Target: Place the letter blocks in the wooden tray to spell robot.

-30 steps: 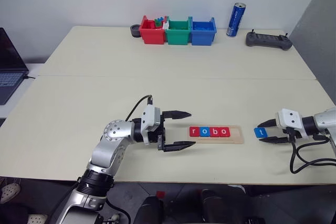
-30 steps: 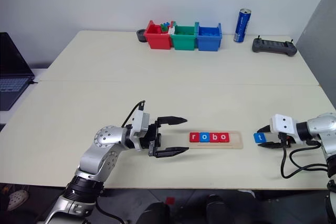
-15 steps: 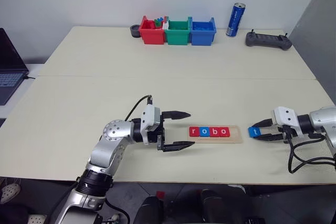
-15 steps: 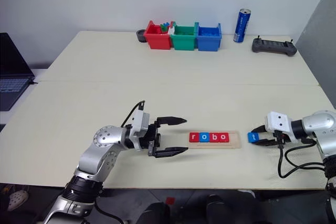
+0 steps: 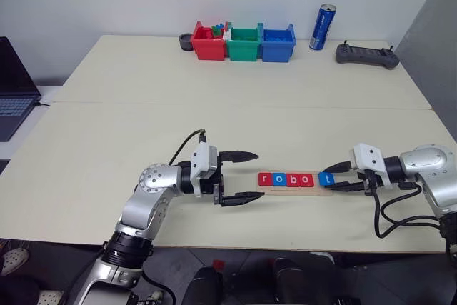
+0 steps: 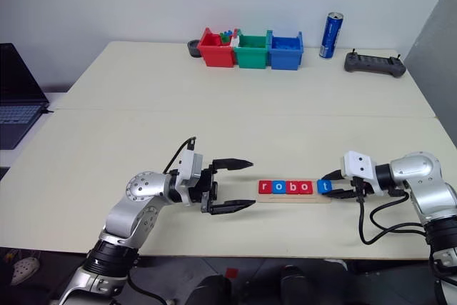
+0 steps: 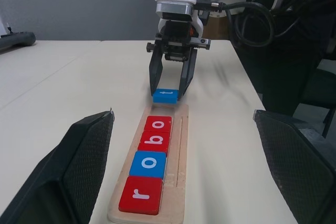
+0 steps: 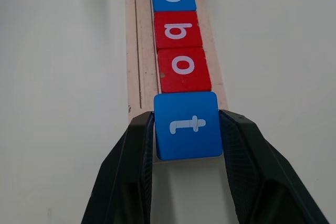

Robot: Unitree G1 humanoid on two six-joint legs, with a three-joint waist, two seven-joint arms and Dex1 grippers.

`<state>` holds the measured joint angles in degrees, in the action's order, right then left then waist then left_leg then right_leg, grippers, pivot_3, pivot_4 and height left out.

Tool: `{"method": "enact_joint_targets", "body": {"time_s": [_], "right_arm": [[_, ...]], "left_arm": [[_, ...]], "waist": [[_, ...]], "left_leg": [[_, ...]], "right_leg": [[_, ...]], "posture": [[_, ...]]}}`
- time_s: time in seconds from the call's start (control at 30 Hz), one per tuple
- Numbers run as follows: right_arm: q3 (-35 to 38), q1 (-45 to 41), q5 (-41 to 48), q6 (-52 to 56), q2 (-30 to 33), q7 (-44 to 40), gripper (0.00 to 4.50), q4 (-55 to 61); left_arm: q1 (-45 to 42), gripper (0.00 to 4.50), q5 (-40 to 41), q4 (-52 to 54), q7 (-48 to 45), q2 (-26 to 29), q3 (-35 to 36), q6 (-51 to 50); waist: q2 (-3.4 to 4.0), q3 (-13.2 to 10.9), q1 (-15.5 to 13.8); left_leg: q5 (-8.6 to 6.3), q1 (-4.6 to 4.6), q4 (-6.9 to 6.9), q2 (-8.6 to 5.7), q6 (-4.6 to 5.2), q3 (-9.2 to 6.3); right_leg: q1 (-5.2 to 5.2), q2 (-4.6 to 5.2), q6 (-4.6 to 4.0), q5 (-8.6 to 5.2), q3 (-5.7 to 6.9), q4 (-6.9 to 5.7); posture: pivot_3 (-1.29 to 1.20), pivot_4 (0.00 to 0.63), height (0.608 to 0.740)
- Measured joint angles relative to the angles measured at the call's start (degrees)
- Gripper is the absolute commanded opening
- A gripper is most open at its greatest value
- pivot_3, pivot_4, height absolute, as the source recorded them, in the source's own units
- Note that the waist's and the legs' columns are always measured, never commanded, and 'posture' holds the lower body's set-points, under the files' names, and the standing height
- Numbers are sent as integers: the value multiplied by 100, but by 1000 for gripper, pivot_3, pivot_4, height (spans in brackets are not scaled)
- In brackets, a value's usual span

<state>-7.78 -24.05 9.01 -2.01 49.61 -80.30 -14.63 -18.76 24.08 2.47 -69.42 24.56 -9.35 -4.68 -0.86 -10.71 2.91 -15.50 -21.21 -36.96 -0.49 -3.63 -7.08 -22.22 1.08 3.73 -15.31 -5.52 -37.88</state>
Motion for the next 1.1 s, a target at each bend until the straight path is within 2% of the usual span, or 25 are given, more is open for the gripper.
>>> {"method": "enact_joint_targets", "body": {"time_s": [1.1], "right_arm": [[-159,-331,-328,-324,-140,39,1471,-425]], "left_arm": [[67,4500,8,139,5,85,0,-28]], "waist": [[0,0,2]], "left_leg": [[0,0,0,0,0,0]], "right_leg": [[-1,0,0,0,0,-1]], "posture": [[0,150,740]]}}
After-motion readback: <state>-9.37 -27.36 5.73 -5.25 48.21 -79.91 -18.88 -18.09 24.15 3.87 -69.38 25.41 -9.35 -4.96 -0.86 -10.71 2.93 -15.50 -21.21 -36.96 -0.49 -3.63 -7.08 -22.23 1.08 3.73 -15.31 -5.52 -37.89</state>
